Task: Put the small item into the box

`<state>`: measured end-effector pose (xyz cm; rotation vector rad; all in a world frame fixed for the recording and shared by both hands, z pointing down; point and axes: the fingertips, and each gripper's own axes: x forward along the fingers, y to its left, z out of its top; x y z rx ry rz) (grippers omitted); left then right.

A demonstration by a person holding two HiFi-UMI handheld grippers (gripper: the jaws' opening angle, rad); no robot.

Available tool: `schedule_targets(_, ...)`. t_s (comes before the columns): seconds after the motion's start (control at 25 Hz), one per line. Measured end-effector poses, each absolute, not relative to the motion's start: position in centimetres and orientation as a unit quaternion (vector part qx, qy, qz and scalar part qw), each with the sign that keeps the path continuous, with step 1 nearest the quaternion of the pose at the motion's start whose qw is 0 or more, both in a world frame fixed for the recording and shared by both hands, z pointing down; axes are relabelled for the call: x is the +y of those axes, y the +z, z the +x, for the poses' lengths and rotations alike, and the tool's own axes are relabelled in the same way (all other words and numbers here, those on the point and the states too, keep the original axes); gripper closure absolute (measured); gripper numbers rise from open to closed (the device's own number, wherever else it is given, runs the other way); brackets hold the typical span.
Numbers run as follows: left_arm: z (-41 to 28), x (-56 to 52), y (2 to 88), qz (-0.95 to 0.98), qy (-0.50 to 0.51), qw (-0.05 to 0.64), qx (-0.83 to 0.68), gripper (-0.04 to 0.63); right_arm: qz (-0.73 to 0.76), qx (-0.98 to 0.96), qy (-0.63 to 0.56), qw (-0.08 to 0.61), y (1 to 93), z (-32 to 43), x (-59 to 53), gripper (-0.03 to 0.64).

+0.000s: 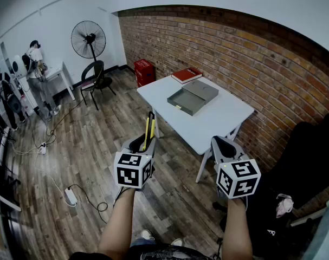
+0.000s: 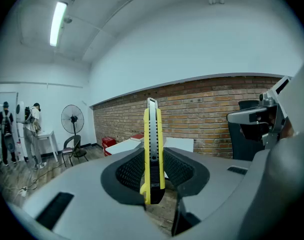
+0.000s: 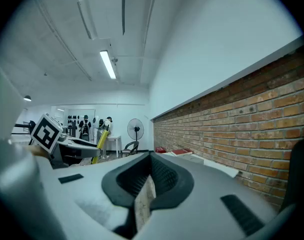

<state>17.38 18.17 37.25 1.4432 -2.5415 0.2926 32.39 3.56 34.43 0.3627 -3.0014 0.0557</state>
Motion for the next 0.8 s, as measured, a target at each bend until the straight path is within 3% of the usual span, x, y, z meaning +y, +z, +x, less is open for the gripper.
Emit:
schedule_targets(0.44, 16.3, 17.3, 38.0, 0.486, 0.097, 0.106, -0.862, 0.465, 0.111, -0.991, 0.009, 0.068, 35.3, 31.0, 2.9, 0.597)
schedule_targets(0.8, 10.3, 16.5, 38.8, 0.488, 0.090, 0.111, -0.861, 0.465, 0.116, -0.990, 0.003, 0.077, 35.7, 25.3, 2.0, 0.597)
